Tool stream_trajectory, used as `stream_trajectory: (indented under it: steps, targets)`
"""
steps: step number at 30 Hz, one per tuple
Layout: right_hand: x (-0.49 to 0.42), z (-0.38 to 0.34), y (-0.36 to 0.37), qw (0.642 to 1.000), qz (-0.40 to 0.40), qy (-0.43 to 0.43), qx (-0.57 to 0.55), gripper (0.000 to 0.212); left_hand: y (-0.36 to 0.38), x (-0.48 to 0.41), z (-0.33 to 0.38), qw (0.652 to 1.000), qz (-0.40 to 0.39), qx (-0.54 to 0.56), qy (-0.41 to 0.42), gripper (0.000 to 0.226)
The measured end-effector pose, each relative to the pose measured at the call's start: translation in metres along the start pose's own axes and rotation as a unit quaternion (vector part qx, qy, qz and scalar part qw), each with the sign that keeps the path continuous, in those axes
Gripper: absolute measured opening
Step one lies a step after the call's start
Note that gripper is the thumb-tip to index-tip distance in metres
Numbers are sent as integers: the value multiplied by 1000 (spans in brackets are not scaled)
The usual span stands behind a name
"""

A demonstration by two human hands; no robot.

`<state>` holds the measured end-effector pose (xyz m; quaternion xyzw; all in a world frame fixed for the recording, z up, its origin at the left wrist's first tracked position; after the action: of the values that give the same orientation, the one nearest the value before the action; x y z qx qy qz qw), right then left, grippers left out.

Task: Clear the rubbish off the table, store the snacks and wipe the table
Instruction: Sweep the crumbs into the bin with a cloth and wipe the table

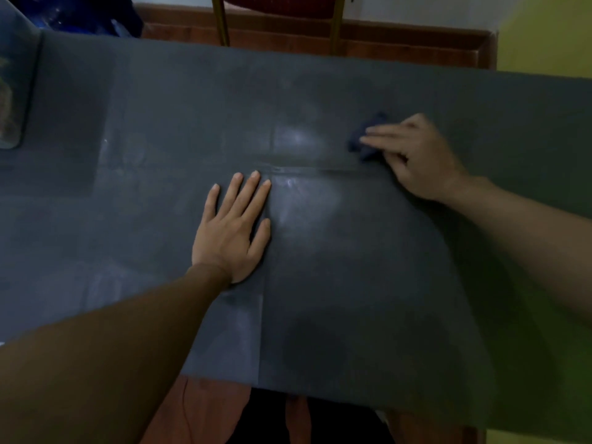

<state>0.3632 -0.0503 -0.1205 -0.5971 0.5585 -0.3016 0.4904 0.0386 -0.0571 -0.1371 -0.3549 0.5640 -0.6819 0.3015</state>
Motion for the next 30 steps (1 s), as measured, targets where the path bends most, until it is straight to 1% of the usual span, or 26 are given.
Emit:
stream_trajectory:
  steps: [2, 3, 4, 6, 9, 11, 12, 13, 16, 17, 19, 21, 23, 25, 26, 27, 30]
  targets:
    - [10, 14, -3, 995, 38, 88, 8, 39, -1, 1, 0, 1000, 1, -1, -2, 68]
    - [17, 12, -3, 993, 47, 109, 5, 39, 0, 2, 0, 1000, 0, -3, -3, 71]
    - [25, 3, 0, 992, 52, 112, 0, 39, 0, 2, 1, 1000, 1, -5, -5, 73]
    - [45, -31, 6, 994, 55, 98, -11, 39, 0, 2, 3, 1000, 10, -14, -6, 71]
    - [84, -81, 14, 998, 39, 37, -26, 38, -1, 4, 8, 999, 25, -46, -5, 68]
    - [103, -100, 15, 1000, 13, -13, -23, 38, -2, 4, 10, 997, 34, -63, -3, 66]
    - [109, -102, 15, 1000, 8, -17, -20, 38, -3, 4, 12, 997, 37, -68, 0, 65]
    - [113, -101, 13, 1000, 17, -1, -18, 38, -4, 5, 15, 997, 41, -69, 6, 63]
    - [125, -103, 9, 990, 82, 109, -25, 38, -7, 9, 27, 995, 55, -62, 47, 54]
    - [131, -113, 10, 988, 92, 124, -27, 38, -7, 11, 30, 995, 63, -54, 56, 51]
    - [151, -145, 19, 991, 83, 104, -28, 38, -10, 12, 35, 995, 75, -32, 49, 48]
    - [181, -179, 29, 997, 52, 53, -31, 40, -13, 13, 42, 996, 89, -6, 28, 48]
    - [211, -206, 34, 999, 16, -3, -36, 41, -14, 12, 55, 995, 96, 10, 31, 49]
    - [227, -216, 35, 998, -11, -51, -31, 38, -12, 9, 70, 994, 96, 24, 36, 50]
    - [229, -212, 33, 998, -10, -59, -21, 37, -10, 7, 76, 995, 93, 29, 37, 51]
    - [228, -205, 29, 999, 1, -45, -13, 36, -8, 5, 82, 995, 89, 31, 41, 52]
    - [228, -189, 25, 997, 55, 60, -15, 36, -1, -2, 104, 995, 71, 33, 60, 54]
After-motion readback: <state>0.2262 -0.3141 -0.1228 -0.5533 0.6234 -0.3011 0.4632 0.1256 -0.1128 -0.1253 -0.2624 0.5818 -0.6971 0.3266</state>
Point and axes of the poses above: each hand's wrist, its own x-axis away from the middle knuckle, its own y-axis out of the palm, z = x × y, the point moved 5 cm from there along -x, towards the middle knuckle
